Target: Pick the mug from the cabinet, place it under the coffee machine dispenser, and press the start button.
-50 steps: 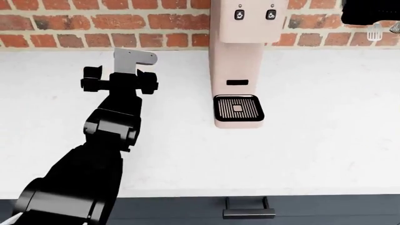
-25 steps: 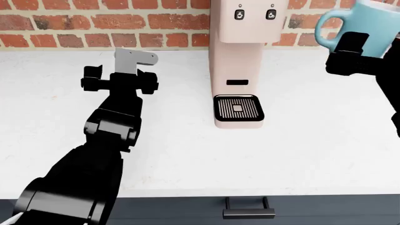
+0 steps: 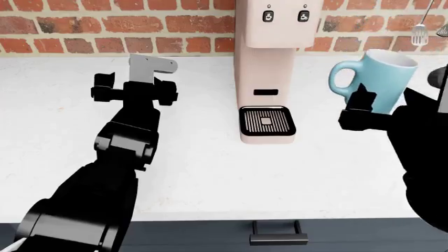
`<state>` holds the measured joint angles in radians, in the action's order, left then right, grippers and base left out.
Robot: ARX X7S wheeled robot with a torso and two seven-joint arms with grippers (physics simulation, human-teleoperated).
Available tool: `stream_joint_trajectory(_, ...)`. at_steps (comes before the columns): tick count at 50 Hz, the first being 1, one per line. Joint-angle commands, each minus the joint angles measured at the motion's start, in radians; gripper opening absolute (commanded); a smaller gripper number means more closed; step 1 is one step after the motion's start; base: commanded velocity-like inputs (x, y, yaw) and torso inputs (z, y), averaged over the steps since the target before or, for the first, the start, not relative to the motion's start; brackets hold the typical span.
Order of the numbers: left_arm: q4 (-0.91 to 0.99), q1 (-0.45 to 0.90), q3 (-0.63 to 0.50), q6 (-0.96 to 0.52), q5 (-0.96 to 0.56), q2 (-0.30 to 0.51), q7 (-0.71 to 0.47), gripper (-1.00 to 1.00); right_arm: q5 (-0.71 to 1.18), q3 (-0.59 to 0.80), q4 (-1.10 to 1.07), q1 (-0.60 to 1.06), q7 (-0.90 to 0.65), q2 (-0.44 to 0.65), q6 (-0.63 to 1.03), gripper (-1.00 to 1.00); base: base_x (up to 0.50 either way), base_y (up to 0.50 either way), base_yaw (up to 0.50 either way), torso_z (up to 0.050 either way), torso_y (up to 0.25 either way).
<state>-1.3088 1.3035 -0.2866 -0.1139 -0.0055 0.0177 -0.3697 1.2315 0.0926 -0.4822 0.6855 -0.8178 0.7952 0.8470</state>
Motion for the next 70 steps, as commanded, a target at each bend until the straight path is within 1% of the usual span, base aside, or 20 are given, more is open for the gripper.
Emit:
stream_joint_trajectory(1, 0.0, 0.0, -0.003, 0.0, -0.001, 0.0, 0.0, 1.0, -0.129, 0.047, -0.031, -0.076, 0.065, -0.032, -0.056, -1.0, 0.0, 0.0, 0.0, 0.0, 0.0)
stream_joint_trajectory(10, 0.0, -0.001, -0.007, 0.001, 0.0, -0.001, -0.003, 1.0, -0.241, 0.12, -0.029, -0.089, 0.089, -0.08, -0.103, -1.0, 0.0, 0.0, 0.0, 0.0, 0.0)
stream_joint_trajectory(31, 0.0, -0.001, -0.018, 0.005, 0.0, 0.0, -0.007, 1.0, -0.368, 0.264, 0.051, -0.035, 0.149, -0.166, -0.124, -1.0, 0.0, 0.0, 0.0, 0.0, 0.0)
stream_joint_trajectory(52, 0.0, -0.002, -0.024, 0.007, -0.001, -0.001, -0.008, 1.0, -0.422, 0.331, 0.149, 0.024, 0.197, -0.245, -0.154, -1.0, 0.0, 0.0, 0.0, 0.0, 0.0)
stream_joint_trajectory(70, 0.0, -0.003, -0.032, 0.009, 0.001, -0.001, -0.011, 1.0, -0.456, 0.36, 0.238, 0.048, 0.239, -0.292, -0.199, -1.0, 0.0, 0.0, 0.0, 0.001, 0.0)
